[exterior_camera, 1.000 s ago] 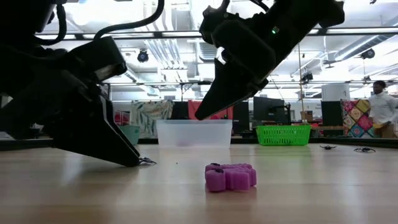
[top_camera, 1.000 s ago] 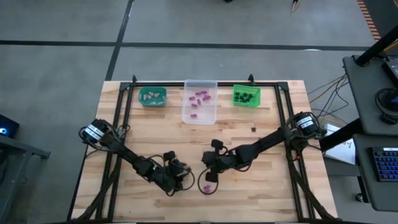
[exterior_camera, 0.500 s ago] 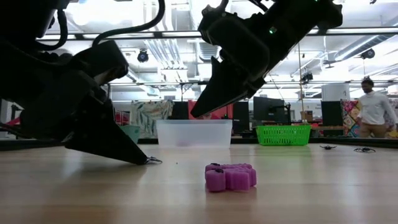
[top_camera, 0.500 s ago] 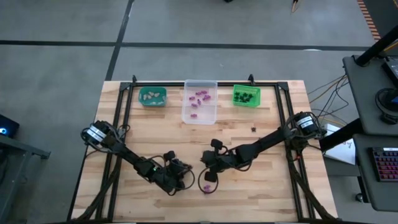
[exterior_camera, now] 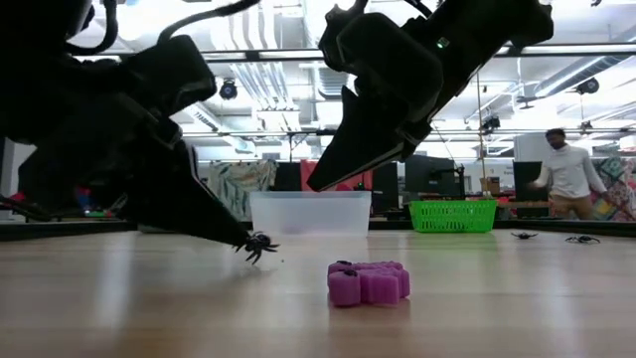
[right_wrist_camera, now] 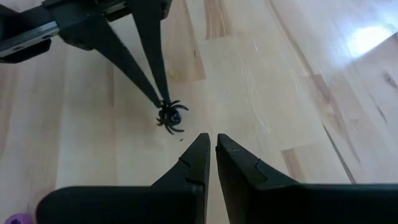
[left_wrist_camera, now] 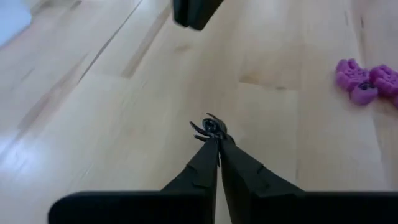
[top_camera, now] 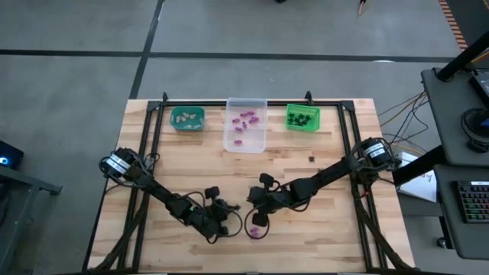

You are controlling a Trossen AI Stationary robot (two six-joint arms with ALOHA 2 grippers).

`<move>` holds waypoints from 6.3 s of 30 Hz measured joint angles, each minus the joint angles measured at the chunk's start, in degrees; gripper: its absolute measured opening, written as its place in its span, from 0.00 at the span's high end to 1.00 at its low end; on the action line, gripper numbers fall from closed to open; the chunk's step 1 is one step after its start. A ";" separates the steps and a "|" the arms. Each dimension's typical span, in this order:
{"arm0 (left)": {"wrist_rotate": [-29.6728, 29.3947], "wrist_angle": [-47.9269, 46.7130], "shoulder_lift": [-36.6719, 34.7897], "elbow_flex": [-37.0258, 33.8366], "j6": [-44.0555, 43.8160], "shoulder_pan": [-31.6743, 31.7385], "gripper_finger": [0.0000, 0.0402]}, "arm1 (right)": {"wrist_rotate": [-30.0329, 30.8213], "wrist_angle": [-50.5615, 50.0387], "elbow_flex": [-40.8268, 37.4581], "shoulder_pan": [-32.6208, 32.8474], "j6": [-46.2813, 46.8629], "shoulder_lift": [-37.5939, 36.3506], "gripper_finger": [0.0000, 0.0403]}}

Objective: Sort Halloween decoration
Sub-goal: Put the black spider toy into the green bin

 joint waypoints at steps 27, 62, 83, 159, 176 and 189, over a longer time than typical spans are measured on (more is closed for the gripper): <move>-4.80 -31.62 -1.51 14.43 11.47 0.00 1.00 | 0.13 0.13 -0.53 1.01 0.42 0.00 0.94; 4.75 16.46 -1.11 -7.01 10.13 3.13 0.56 | 0.15 2.85 -2.47 1.46 -0.03 0.00 0.94; 3.78 23.62 8.59 -3.18 8.70 3.04 0.56 | 0.13 2.99 -2.62 1.46 -0.23 0.02 0.94; -3.55 12.97 -5.77 -3.00 24.50 0.64 0.79 | -7.49 13.21 -11.07 0.24 12.96 -6.45 0.50; 5.71 17.20 -8.74 3.46 43.13 10.46 0.79 | -7.46 10.37 -20.21 7.43 -7.59 -23.25 0.50; 20.92 22.20 -9.22 4.54 48.00 23.40 0.79 | -7.23 10.34 -24.94 10.12 -12.29 -28.34 0.50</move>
